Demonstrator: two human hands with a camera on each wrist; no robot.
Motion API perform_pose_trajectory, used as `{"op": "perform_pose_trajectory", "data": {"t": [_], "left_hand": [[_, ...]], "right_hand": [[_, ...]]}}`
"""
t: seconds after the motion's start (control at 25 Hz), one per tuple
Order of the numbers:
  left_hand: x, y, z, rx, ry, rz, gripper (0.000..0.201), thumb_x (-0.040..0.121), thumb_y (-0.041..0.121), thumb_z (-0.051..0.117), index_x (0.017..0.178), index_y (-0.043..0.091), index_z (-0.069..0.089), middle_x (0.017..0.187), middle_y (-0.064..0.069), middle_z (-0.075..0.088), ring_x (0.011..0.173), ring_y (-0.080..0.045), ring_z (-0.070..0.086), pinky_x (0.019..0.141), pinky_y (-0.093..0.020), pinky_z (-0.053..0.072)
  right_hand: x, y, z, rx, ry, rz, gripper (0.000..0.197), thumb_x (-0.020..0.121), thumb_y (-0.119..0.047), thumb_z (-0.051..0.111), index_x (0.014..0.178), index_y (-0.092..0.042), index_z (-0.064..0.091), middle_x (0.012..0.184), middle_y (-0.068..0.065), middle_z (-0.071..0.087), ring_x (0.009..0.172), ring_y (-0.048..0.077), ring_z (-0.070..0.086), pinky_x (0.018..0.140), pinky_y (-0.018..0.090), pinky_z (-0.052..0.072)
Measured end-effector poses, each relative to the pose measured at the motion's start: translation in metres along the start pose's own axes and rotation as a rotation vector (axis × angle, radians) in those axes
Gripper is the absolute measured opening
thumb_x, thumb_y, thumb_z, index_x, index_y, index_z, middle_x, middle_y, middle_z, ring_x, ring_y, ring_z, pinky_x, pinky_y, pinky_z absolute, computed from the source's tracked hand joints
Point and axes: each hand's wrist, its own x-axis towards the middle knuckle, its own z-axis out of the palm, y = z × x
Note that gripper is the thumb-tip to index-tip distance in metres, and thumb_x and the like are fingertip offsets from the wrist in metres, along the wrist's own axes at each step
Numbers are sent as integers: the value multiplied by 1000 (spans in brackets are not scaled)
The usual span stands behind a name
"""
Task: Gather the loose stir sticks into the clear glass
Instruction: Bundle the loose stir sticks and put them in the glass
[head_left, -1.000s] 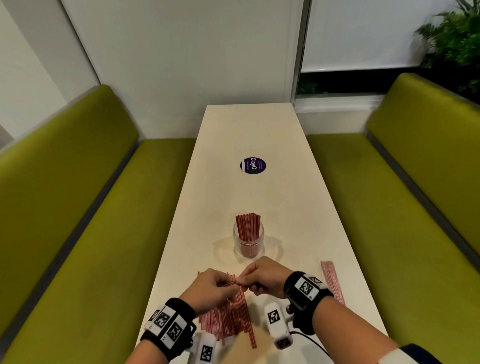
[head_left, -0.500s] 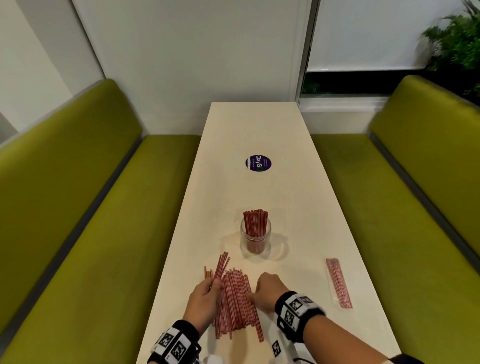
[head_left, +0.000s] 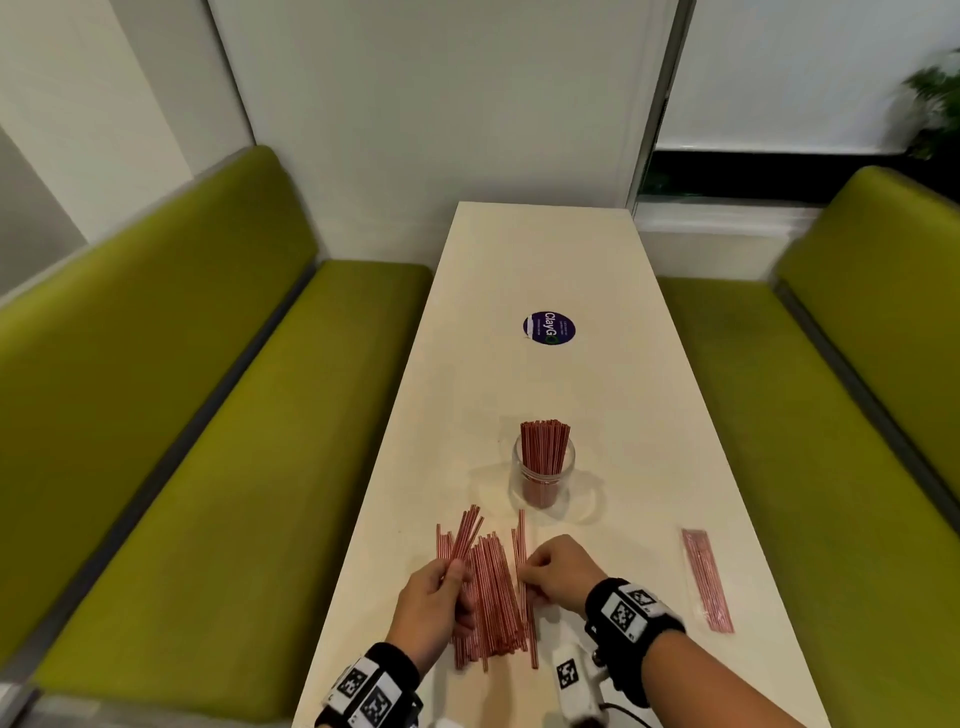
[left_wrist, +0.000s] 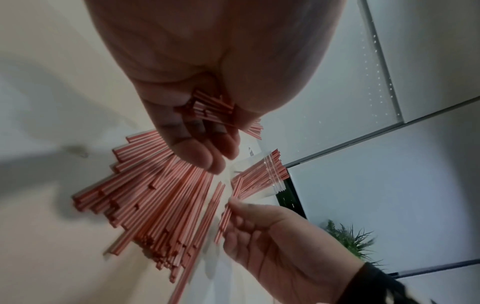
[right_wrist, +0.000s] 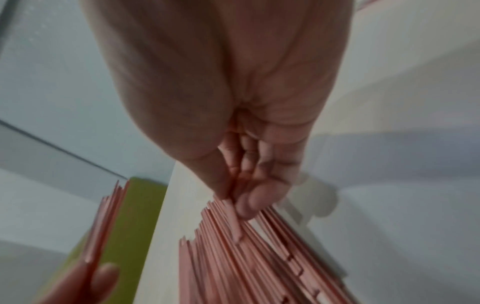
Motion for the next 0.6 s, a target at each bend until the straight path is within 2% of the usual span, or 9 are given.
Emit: {"op": "perform_pose_trajectory", "data": {"t": [0.04,0.12,0.24,0.36,0.44,0.52,0.6], "left_hand": [[2,0,3,-26,2,-6,31,105,22,43,94,2,64,66,-8,64,58,-22,62,54,-31,52],[5,4,10,-53,1,-6,32,105,23,45,94,1,66,75,-14,69,65,-25,66,60,-35,55],[4,14,22,-95,-20,19,32,105,23,45,96,6,71,87,-21,74,73,-31,71,70,-42,59],[1,28,30,-156,-47,29,31,105,19,43,101,5,70,84,-21,74,62,-26,67,58,-35,58],[0,33,34,-132,-65,71,31,105,18,42,100,4,69,77,-17,72,53,-17,60,50,-28,51],[0,38,37,-114,-79,104,29,105,15,43,100,0,68,66,-8,61,46,-11,47,43,-22,38],[4,42,37,-107,-109,120,28,105,13,43,103,-5,64,62,-3,51,45,-10,38,42,-20,30]], "right_hand": [[-6,-4,0,170,-21,-58,23,91,-13,68,70,-4,69,63,9,66,54,13,64,61,29,58],[-20,-18,3,401,-65,-156,19,92,-11,68,75,-3,69,64,10,65,57,16,63,60,26,55],[-28,-32,10,439,-43,-236,15,91,-13,70,78,-6,72,67,8,68,62,18,64,59,25,54],[-32,-37,7,477,58,-232,9,88,-13,73,80,-9,76,65,2,70,61,12,64,54,21,48],[-35,-36,0,491,95,-227,8,86,-11,75,77,-11,76,66,0,70,60,7,64,55,15,46],[-35,-34,-9,492,124,-208,8,83,-19,78,80,-12,74,73,-2,68,62,3,59,58,15,44],[-33,-34,-18,576,71,-163,33,79,-37,74,100,-13,68,91,-1,64,79,8,57,66,23,46]]}}
